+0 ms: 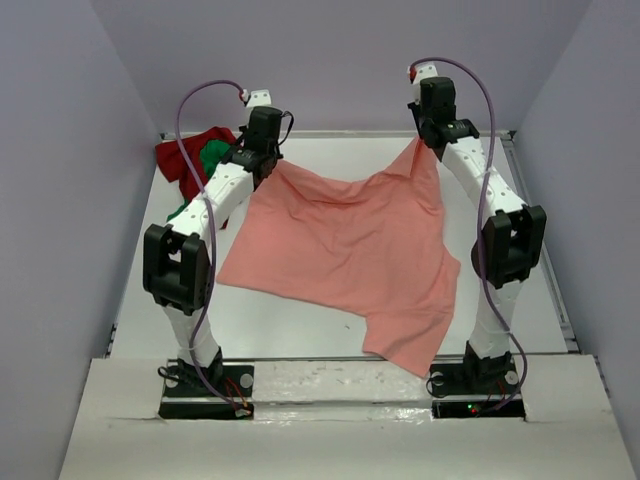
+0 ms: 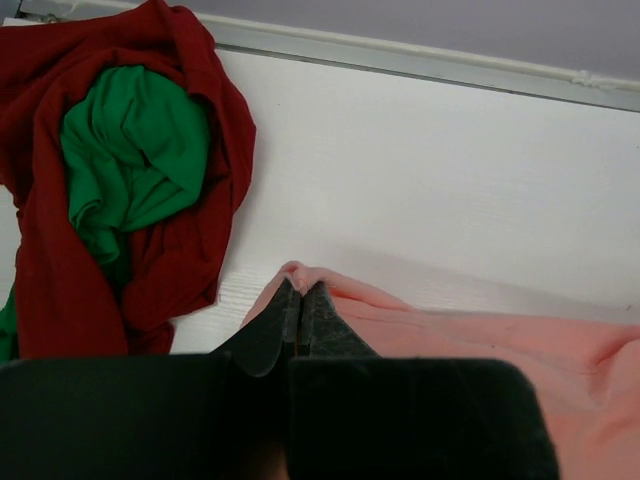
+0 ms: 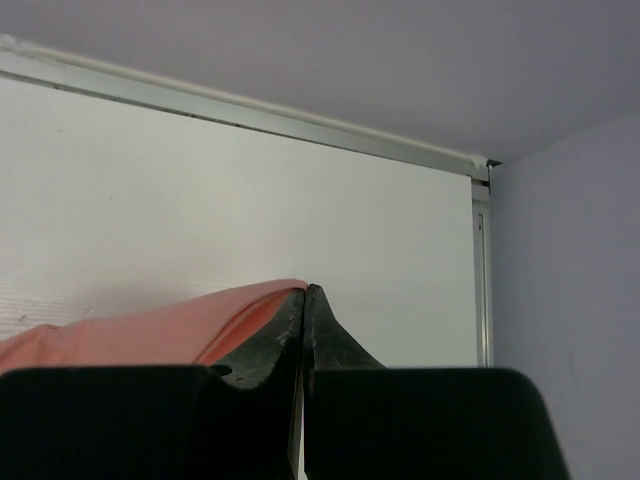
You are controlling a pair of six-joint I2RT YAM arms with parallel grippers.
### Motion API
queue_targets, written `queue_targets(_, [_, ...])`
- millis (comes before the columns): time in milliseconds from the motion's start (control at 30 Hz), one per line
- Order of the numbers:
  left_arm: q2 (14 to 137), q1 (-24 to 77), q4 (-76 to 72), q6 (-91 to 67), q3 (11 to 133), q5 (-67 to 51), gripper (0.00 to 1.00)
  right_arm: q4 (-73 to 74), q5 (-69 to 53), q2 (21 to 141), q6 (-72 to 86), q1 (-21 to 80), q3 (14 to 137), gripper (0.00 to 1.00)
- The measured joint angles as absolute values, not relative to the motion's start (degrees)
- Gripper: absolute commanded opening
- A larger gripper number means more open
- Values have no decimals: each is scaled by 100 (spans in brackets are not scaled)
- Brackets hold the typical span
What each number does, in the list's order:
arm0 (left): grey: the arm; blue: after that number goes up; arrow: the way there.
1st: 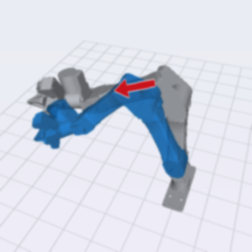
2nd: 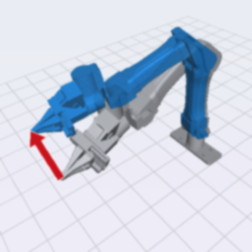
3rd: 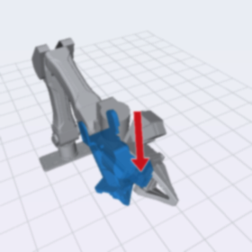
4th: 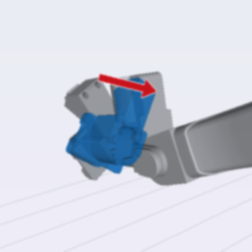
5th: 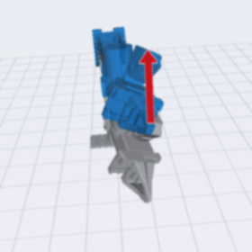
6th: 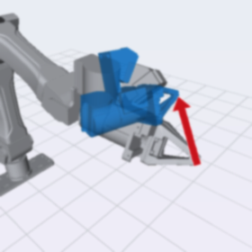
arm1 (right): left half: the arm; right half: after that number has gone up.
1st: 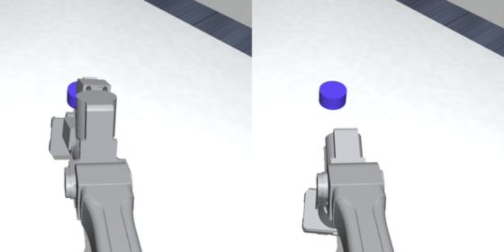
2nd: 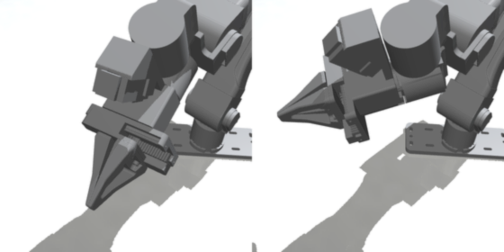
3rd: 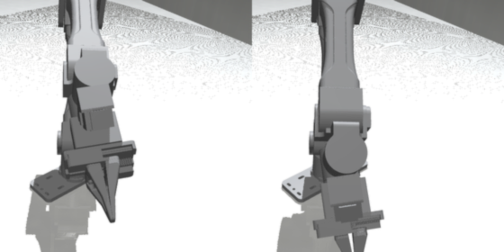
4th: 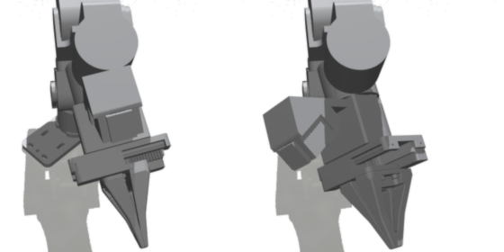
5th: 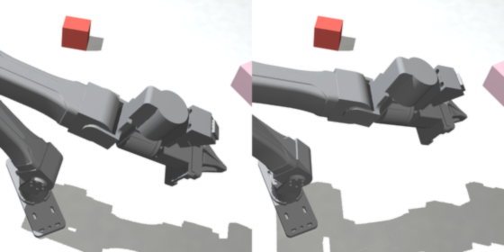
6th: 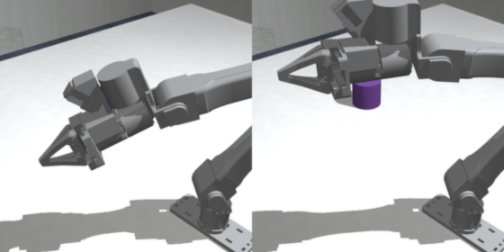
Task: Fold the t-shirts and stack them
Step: Flatten the tshirt out
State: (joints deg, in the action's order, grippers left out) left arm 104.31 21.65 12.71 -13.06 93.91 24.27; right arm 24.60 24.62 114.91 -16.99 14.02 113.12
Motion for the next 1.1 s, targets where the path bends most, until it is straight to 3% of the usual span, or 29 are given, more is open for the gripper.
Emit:
queue_targets(300, [10580, 1883, 1365, -1470, 9533, 2661, 0, 2923, 1883, 12444, -1806, 1404, 12875, 0])
queue_targets(633, [11177, 1525, 1619, -1599, 9918, 2766, 0, 3177, 1695, 12984, -1890, 1328, 13821, 0])
queue_targets(1100, [11830, 1105, 1774, -1640, 10654, 2694, 0, 3175, 1168, 13496, -1708, 539, 14011, 0])
